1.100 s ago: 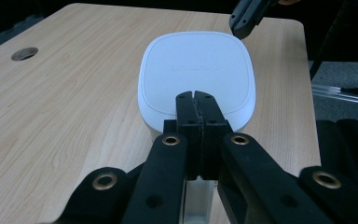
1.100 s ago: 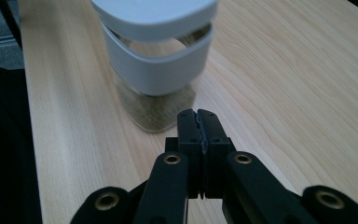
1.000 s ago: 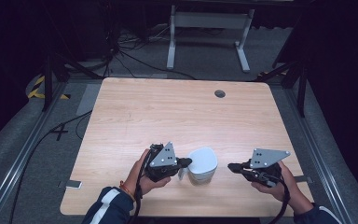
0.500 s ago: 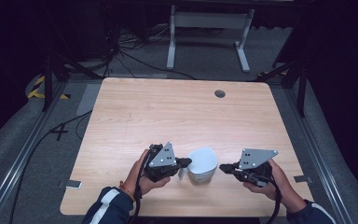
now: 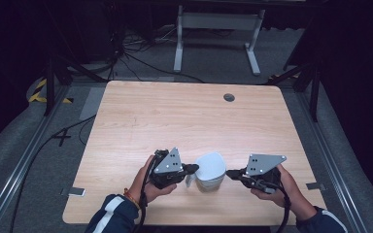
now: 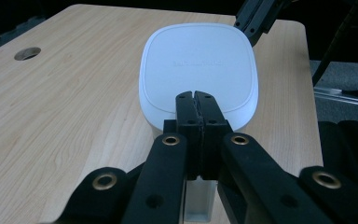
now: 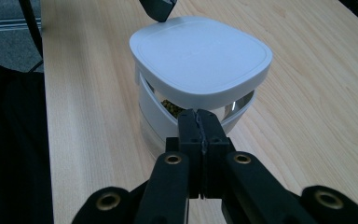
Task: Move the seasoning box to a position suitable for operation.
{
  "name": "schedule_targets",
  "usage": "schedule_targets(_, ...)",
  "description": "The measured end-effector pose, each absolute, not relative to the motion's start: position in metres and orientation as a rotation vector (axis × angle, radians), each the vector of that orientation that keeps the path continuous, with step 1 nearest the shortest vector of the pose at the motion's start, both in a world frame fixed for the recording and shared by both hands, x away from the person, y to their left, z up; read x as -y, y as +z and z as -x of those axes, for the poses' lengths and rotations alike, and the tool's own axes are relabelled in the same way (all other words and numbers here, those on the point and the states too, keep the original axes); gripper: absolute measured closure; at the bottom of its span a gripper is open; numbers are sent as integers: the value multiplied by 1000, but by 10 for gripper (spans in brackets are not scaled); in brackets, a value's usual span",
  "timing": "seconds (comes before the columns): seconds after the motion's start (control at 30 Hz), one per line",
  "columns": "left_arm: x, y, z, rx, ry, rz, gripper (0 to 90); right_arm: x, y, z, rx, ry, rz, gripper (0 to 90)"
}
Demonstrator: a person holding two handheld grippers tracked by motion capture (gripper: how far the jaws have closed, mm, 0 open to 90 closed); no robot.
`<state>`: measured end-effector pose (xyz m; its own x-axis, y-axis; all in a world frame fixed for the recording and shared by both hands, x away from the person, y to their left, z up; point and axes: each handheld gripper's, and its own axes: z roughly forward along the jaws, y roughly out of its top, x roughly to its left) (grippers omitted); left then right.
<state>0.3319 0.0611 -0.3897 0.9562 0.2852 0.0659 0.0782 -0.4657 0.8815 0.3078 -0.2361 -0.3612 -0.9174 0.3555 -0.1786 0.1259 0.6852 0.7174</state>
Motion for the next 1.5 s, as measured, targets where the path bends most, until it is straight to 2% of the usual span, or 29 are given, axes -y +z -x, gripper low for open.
schedule_targets(0.43, -63, -391, -332, -261, 258, -2061, 898, 233, -366, -318, -2585, 1055, -401, 895)
schedule_targets(0.63, -66, -394, -330, -250, 322, -2074, 882, 226, -358, -314, -2563, 1079, -361, 895)
schedule_targets(0.97, -111, -408, -333, -408, 360, -2108, 803, 222, -349, -314, -2541, 1107, -332, 895)
schedule_targets(1.07, -127, -418, -335, -479, 391, -2145, 734, 218, -348, -314, -2539, 1101, -320, 896)
schedule_targets(1.13, -137, -424, -336, -539, 415, -2152, 639, 215, -347, -315, -2545, 1097, -311, 896)
schedule_targets(1.3, -168, -440, -337, -703, 464, -2158, 470, 209, -346, -315, -2540, 1104, -294, 896)
schedule_targets(1.5, -194, -458, -339, -796, 492, -2196, 358, 199, -342, -310, -2507, 1115, -251, 895)
